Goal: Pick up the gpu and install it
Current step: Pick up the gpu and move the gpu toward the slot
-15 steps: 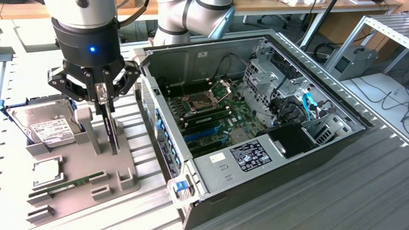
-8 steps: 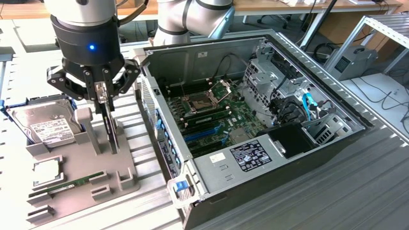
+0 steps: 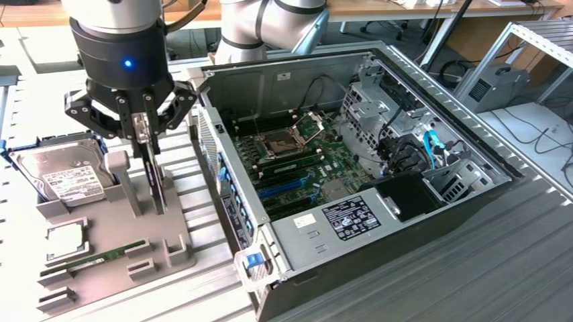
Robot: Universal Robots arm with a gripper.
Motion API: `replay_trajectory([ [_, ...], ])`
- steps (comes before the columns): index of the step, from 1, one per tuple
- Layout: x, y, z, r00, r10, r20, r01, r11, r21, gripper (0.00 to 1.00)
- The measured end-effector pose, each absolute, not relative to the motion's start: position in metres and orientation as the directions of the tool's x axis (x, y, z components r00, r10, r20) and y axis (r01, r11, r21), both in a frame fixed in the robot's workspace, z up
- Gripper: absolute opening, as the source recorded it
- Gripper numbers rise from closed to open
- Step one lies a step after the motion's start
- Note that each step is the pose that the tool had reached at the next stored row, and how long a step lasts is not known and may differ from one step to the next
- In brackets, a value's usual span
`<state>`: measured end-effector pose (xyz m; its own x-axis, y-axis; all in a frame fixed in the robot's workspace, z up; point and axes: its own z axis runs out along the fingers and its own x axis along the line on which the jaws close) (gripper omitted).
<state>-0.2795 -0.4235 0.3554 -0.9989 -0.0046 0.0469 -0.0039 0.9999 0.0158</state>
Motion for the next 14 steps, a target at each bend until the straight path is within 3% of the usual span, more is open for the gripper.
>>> replay_trajectory([
  [14,-0.2795,-0.4235,0.3625,-0.999,-0.005,0.047,-0.004,1.000,0.016,0.27],
])
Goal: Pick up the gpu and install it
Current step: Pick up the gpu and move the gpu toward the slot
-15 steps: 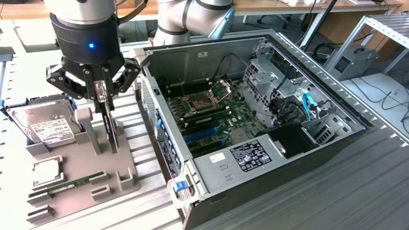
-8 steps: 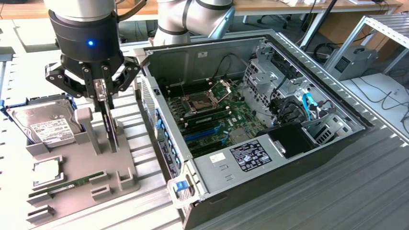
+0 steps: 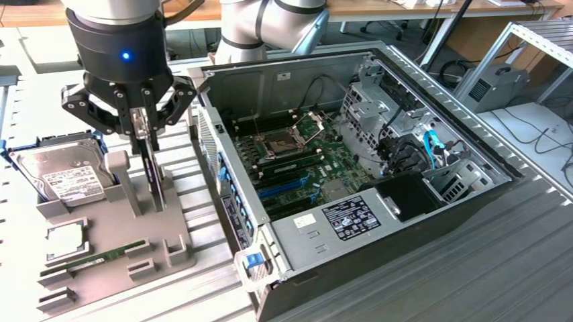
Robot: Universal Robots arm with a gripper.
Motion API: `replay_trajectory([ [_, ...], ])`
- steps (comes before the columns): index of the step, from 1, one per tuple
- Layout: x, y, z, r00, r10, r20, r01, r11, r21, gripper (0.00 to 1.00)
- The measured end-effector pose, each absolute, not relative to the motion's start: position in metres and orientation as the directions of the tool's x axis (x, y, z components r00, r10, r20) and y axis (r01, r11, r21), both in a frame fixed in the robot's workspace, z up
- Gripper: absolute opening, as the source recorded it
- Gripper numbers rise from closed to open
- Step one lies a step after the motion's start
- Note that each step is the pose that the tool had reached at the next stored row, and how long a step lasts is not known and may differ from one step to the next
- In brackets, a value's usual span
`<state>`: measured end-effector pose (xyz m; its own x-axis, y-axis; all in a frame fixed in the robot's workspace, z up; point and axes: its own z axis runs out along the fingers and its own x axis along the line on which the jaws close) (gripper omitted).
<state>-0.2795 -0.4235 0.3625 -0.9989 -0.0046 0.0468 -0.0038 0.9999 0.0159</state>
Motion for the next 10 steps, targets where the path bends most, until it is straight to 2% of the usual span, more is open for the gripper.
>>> replay_trajectory([
  [10,-0.2795,-0.4235,0.3685,-0.999,-0.005,0.047,-0.004,1.000,0.016,0.27],
])
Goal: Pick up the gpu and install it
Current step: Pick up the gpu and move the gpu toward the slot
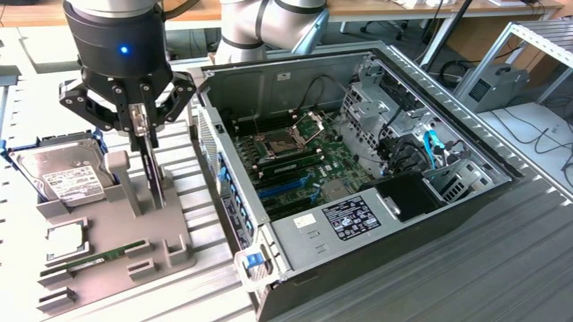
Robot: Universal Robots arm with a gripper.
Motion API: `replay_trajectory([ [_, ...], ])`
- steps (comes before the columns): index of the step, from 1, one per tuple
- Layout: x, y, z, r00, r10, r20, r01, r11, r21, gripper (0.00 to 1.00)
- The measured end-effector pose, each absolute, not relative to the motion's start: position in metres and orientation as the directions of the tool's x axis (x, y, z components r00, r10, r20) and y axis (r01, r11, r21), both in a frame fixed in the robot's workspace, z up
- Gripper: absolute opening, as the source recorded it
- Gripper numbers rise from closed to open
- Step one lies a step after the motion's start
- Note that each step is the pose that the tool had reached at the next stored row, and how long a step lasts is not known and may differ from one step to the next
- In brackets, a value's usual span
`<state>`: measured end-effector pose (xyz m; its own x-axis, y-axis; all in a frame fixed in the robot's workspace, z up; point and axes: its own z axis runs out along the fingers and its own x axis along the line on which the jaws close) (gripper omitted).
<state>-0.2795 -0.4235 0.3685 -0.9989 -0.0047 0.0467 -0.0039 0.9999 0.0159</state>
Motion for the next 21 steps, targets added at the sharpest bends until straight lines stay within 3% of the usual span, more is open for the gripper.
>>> replay_trajectory([
  [21,-0.279,-0.423,0.382,-0.999,-0.005,0.047,-0.004,1.000,0.016,0.27],
])
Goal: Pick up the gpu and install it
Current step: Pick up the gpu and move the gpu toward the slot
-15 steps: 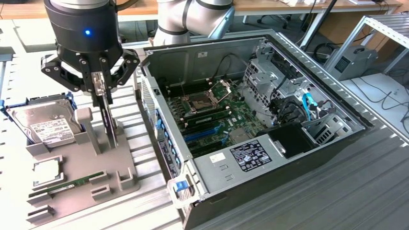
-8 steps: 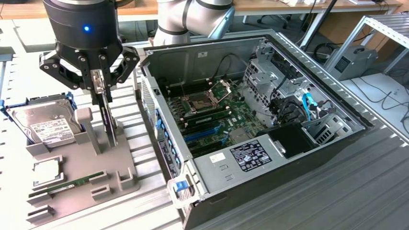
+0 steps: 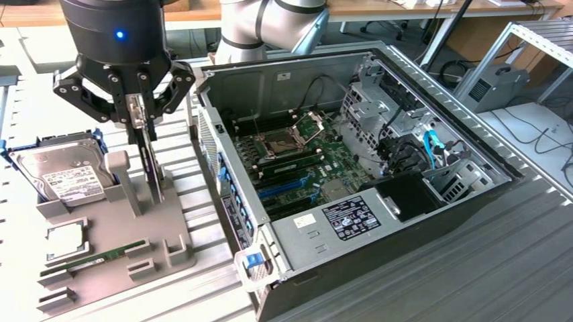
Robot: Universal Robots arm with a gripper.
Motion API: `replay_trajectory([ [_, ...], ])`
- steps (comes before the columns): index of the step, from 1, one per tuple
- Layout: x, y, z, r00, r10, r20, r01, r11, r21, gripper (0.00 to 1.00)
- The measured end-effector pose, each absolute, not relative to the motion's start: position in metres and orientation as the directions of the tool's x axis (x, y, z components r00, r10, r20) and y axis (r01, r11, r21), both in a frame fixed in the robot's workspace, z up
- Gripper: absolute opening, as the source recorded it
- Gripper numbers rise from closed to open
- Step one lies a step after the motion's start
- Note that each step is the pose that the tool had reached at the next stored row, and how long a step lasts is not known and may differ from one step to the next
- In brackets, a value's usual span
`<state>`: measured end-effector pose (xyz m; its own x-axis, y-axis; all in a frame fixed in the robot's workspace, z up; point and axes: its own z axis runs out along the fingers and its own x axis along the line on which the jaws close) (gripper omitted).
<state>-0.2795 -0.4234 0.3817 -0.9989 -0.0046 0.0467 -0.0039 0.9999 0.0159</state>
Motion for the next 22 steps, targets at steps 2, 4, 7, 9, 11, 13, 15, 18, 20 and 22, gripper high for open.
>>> replay_trajectory([
  [2,-0.279,-0.423,0.383,-0.999,-0.005,0.047,-0.004,1.000,0.016,0.27],
  [4,-0.279,-0.423,0.384,-0.999,-0.005,0.047,-0.004,1.000,0.016,0.27],
  [7,-0.279,-0.423,0.385,-0.999,-0.005,0.047,-0.004,1.000,0.016,0.27],
  [9,-0.280,-0.423,0.386,-0.999,-0.005,0.047,-0.004,1.000,0.016,0.27],
  [11,-0.280,-0.423,0.387,-0.999,-0.005,0.047,-0.004,1.000,0.016,0.27],
  [13,-0.280,-0.423,0.388,-0.999,-0.005,0.047,-0.004,1.000,0.016,0.27],
  [15,-0.279,-0.423,0.390,-0.999,-0.005,0.047,-0.004,1.000,0.016,0.27],
  [18,-0.280,-0.423,0.392,-0.999,-0.005,0.047,-0.004,1.000,0.016,0.27],
  [20,-0.279,-0.423,0.394,-0.999,-0.005,0.047,-0.004,1.000,0.016,0.27],
  [22,-0.279,-0.423,0.396,-0.999,-0.005,0.047,-0.004,1.000,0.016,0.27],
])
